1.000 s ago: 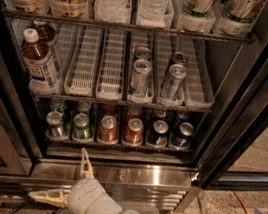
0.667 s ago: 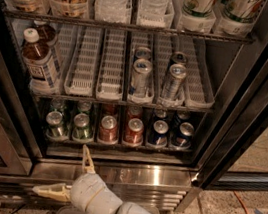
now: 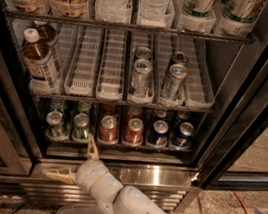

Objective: Pick green can from bottom shelf of fridge

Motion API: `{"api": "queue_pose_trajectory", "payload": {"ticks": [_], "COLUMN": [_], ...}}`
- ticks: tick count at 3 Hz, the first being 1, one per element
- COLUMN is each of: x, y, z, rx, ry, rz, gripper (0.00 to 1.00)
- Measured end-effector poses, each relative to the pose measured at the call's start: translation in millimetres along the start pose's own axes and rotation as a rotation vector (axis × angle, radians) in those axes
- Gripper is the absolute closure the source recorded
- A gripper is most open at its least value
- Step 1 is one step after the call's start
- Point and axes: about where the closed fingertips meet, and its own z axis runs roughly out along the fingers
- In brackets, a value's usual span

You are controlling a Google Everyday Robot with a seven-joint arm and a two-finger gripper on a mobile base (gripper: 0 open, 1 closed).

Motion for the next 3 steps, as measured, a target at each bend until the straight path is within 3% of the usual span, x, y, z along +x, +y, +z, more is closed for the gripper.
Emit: {"api": "queue_pose_trajectory", "payload": {"ticks": [1,2,3], "x": [11.3,12.4,12.4], "y": [-19.7,-19.3,-19.3], "z": [10.6,10.7,10.7], "rx": [0.043,0.044,0.044], "ry": [-0.052,-0.053,-0.053], "rz": [-0.008,-0.006,-0.006], "gripper": [0.00,0.00,0.20]}}
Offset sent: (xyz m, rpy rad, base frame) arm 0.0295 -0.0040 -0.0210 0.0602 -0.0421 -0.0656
